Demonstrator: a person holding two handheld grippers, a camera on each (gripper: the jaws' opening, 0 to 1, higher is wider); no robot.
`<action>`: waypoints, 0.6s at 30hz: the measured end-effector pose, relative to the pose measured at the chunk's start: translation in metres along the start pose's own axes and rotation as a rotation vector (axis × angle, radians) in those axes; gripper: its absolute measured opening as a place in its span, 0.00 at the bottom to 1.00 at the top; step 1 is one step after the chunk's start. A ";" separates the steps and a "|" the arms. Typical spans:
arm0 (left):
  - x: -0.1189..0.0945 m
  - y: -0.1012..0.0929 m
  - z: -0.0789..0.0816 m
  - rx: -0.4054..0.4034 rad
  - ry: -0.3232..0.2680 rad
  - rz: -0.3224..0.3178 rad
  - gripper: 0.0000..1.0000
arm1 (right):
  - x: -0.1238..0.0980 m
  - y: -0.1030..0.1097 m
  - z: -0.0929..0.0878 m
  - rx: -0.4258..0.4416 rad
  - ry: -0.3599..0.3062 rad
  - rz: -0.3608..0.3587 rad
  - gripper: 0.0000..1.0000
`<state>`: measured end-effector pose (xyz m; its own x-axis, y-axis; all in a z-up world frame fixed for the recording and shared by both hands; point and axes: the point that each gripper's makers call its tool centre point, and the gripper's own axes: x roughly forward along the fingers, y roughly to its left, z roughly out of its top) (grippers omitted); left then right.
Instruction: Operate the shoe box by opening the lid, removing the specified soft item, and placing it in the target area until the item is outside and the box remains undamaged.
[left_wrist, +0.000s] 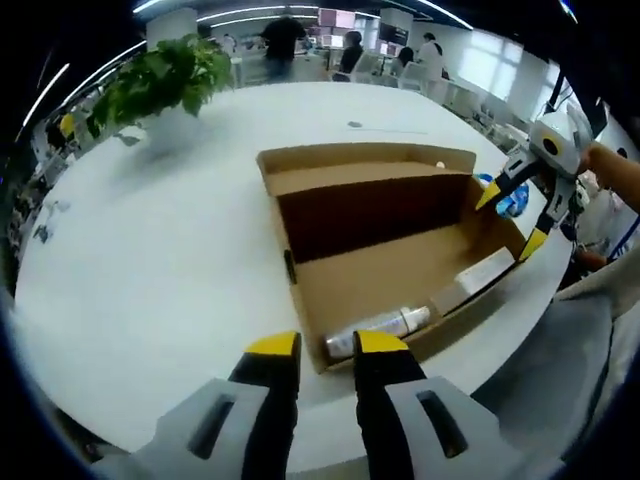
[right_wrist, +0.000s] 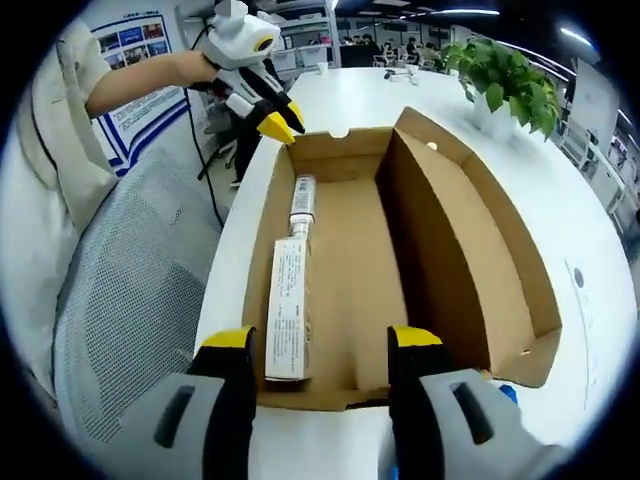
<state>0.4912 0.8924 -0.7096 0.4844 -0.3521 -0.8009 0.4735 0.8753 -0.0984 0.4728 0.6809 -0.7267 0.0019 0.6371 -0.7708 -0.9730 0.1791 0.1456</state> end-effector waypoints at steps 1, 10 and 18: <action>0.001 0.000 -0.001 0.002 0.004 -0.001 0.16 | 0.003 0.000 0.000 0.006 -0.001 0.009 0.48; 0.005 0.008 -0.009 -0.009 0.024 0.023 0.06 | 0.016 0.003 -0.003 0.007 0.012 0.054 0.45; 0.005 0.009 -0.010 -0.031 0.016 0.023 0.04 | 0.024 0.006 -0.004 -0.001 0.027 0.062 0.42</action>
<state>0.4901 0.9018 -0.7200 0.4833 -0.3264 -0.8124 0.4393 0.8930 -0.0974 0.4666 0.6945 -0.7471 -0.0641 0.6265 -0.7768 -0.9713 0.1396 0.1927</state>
